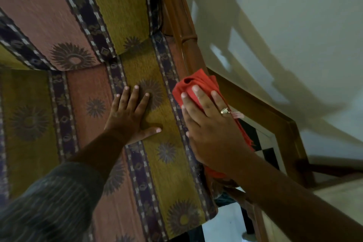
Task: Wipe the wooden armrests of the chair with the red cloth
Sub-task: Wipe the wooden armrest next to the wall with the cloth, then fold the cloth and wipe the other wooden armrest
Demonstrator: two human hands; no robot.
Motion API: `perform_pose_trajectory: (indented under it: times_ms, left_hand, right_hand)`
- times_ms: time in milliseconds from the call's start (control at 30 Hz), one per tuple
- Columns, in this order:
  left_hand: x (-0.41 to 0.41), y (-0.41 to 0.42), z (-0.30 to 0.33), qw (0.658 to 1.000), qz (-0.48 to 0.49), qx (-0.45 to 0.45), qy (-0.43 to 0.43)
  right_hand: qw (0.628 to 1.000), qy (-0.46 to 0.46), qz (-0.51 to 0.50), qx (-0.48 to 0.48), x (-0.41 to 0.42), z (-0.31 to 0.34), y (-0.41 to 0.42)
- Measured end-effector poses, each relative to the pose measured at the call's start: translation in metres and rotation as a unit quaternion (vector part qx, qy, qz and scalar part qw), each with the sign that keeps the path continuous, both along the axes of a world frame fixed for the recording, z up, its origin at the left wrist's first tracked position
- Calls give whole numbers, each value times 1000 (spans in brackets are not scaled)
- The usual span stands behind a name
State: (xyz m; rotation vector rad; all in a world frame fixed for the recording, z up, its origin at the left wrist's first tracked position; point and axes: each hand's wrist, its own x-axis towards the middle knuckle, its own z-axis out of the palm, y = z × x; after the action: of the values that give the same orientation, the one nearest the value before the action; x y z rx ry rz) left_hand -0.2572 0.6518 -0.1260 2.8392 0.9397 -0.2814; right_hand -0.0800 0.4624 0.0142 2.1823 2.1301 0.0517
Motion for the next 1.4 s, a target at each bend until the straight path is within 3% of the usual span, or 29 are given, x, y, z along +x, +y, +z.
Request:
perform_pose_trajectory:
  times_ms: [133, 300, 400, 467, 533, 600, 633, 700, 733, 833, 1000, 1100, 1200, 1400]
  left_hand:
    - [-1, -5, 1, 1000, 7, -2, 6]
    - [-6, -9, 3, 999, 14, -23, 26]
    - [-8, -19, 8, 997, 44, -49, 30]
    - [-6, -26, 12, 992, 77, -84, 52]
    - [8, -35, 28, 975, 141, -159, 65]
    - [24, -55, 54, 927, 215, -302, -47]
    - [34, -70, 70, 869, 268, -389, -148]
    - [51, -106, 104, 742, 337, -520, -256]
    - [58, -122, 112, 716, 336, -548, -271]
    - [67, -155, 127, 732, 313, -538, -278]
    - [59, -161, 136, 781, 308, -472, -269]
    - [42, -154, 145, 767, 337, -455, -302]
    - [3, -136, 152, 768, 364, -407, -335]
    - [-136, -85, 176, 778, 400, -283, -393]
  right_hand:
    - [996, 51, -68, 23, 2, 1, 12]
    - [966, 162, -189, 73, -8, -5, -14]
    - [965, 141, -212, 58, -19, -4, -32]
    - [965, 140, -217, 41, -25, -2, -38]
    - [952, 209, -220, 50, -24, 2, -37]
    - [902, 327, -272, 69, -22, 6, -35]
    - [862, 377, -328, 87, -18, 7, -36]
    - [782, 413, -455, 102, -14, 12, -36]
    - [756, 423, -489, 98, -12, 13, -38]
    - [742, 431, -509, 68, -13, 11, -44]
    - [799, 301, -508, 109, -20, 13, -45]
    - [826, 288, -463, 143, -43, 36, -40]
    - [831, 323, -422, 166, -85, 54, -22]
    - [774, 480, -388, 142, -203, 54, 44]
